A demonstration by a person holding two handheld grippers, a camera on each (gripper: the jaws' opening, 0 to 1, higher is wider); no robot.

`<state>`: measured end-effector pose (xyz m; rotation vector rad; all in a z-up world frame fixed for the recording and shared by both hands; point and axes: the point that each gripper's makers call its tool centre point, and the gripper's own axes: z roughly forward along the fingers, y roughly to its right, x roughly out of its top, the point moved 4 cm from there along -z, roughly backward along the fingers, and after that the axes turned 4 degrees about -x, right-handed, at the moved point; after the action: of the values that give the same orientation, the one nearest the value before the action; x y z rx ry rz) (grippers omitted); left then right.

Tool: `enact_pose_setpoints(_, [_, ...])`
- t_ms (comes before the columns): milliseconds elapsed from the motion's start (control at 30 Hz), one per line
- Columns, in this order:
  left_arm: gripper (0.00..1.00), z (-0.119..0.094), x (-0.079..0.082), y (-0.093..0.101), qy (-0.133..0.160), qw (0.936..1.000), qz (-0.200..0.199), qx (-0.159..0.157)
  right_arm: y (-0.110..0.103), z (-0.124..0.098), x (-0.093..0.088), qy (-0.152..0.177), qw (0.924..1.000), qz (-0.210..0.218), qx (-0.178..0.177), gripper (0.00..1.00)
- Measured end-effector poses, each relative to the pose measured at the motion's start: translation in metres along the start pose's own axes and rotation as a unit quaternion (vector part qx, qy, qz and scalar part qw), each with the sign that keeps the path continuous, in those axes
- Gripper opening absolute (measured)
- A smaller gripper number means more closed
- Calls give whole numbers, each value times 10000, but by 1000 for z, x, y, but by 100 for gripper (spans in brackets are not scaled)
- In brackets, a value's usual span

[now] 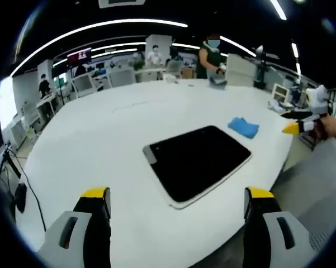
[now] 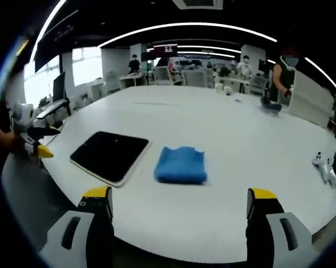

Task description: Wipe the mirror surface with the cleaning cloth until all visible marks leave the cleaned area.

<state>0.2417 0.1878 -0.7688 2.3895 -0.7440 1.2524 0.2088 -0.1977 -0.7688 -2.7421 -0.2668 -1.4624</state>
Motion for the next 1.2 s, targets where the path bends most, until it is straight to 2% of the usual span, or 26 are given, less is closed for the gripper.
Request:
enact_pose_setpoints(33, [100,-1,3,0,113,9999,32,-1,-2,-2,0,-37,10000,71,8,100])
enact_pose_setpoints(100, [100,-3,2,-1,130,9999,71,1,-4,-1,4,52,10000,46,-7,100])
enact_pose_setpoints(167, [100,-5,3,-5,253,9995,-193,27,-7,-1,6,89,9999,9,86,100])
enact_pose_setpoints(300, [100,-5,0,-7,114,9998,-45,148,-17,0,1,-63,9993,-14,376,100])
enact_pose_setpoints(367, [100,-5,3,-10,200,9995,-62,225,-20,0,5,4,9989,37,468,100])
enact_pose_setpoints(433, [99,-8,-1,-12,158,9993,-67,332,-18,-3,12,211,9986,195,440,100])
enact_pose_setpoints(467, [99,-9,-4,-14,59,9992,-78,391,-16,-4,12,229,9989,139,385,100])
enact_pose_setpoints(567, [100,-5,-2,-13,41,9994,-159,318,-12,-3,6,75,9991,259,337,99])
enact_pose_setpoints(633, [100,-5,0,-11,130,9995,-26,274,-11,1,7,83,9989,285,363,99])
enact_pose_setpoints(700, [100,-5,-1,-11,115,9994,-214,245,-16,1,8,88,9988,165,449,99])
enact_pose_setpoints(767, [100,-4,0,-10,222,9991,-326,171,-18,0,8,99,9990,-22,435,99])
enact_pose_setpoints(833, [100,-4,0,-7,192,9995,-210,128,-17,0,4,4,9992,-112,375,99])
enact_pose_setpoints(900, [100,-2,-2,-7,106,9997,-190,115,-13,1,9,145,9990,-300,301,99])
enact_pose_setpoints(1000, [99,-3,-3,-6,49,9998,-138,123,-22,3,8,78,9980,-242,582,100])
enact_pose_setpoints(1100, [99,-1,-6,-6,-57,9999,-100,108,-23,3,8,86,9975,-387,579,100])
enact_pose_setpoints(1200, [99,-2,-3,-6,-1,9999,-12,130,-21,5,5,-33,9979,-336,551,100])
